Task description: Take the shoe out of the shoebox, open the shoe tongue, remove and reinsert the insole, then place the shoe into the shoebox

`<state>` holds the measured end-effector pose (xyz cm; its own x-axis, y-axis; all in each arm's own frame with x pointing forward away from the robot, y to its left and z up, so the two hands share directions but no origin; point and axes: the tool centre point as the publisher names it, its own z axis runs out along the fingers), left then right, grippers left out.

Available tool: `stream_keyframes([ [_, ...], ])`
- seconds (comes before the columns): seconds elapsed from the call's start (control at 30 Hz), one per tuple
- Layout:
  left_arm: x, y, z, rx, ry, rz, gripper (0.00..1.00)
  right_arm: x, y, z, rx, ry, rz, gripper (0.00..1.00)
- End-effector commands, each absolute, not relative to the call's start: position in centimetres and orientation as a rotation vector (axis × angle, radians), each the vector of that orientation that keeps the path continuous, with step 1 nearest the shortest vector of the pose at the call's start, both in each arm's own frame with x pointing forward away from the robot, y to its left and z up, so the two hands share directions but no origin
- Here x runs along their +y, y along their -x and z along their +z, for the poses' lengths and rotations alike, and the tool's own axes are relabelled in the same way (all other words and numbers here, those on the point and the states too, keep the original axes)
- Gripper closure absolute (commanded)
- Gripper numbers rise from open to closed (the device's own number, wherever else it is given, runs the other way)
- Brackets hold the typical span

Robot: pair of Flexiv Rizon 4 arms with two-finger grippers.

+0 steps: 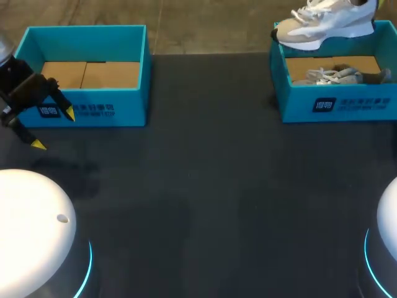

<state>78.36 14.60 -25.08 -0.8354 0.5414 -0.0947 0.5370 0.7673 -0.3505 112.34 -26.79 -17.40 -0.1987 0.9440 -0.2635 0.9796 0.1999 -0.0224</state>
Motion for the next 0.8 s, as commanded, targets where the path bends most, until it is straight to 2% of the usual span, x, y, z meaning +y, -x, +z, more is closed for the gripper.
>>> stream_keyframes([
  [0.03, 14.6, -78.3, -25.0, -2.943, 0.897, 0.571, 0.00, -28.4, -113.5, -17.8, 2.117, -2.058, -0.330, 1.00],
  [0.4, 14.6, -78.3, -25.0, -2.943, 0.897, 0.571, 0.00, -29.7, -113.1, -20.2, 1.899, -2.305, -0.403, 1.00],
  [0.8, 14.6, -78.3, -25.0, -2.943, 0.897, 0.571, 0.00, -29.7, -113.1, -20.2, 1.899, -2.305, -0.403, 1.00],
])
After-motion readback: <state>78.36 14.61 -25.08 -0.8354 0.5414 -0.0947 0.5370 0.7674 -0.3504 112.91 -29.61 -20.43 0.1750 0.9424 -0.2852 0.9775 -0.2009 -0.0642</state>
